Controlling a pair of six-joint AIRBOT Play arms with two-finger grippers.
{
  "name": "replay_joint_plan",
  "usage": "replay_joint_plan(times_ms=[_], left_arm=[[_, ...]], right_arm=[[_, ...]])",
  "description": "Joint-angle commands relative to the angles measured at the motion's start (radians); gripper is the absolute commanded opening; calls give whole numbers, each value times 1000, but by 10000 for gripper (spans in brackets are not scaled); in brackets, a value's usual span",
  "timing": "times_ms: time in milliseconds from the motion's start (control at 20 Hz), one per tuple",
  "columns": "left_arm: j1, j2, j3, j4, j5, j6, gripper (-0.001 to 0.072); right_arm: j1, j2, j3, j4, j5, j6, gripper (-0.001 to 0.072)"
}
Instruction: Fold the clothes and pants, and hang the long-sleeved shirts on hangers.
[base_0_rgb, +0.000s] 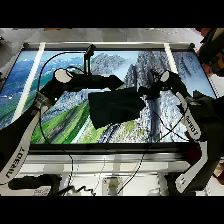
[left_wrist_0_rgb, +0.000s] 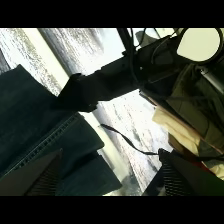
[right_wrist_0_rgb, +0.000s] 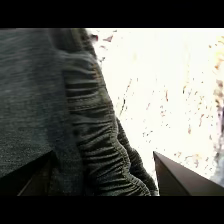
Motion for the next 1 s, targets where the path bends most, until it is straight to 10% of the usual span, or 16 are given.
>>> replay_joint_plan(times_ms=[0,300,350,400,450,600,950], left_arm=[[1,0,1,0,0,0,707],[4,-3,0,2,2,0,707],[10,-1,1,4,5,0,707],[20,2,1,14,4,0,704],[34,9,1,36,3,0,688],[85,71,1,171,1,0,540],[254,348,1,366,15,56,538]], right_arm=[[-40,-44,0,221,101,-42,677],[34,-151,0,539,59,-200,672],[53,-148,1,542,12,-204,485],[67,-144,10,541,-10,-206,125],[74,-142,29,538,-11,-208,26],[68,-100,117,499,20,-232,26],[-108,248,284,298,-10,-68,26]])
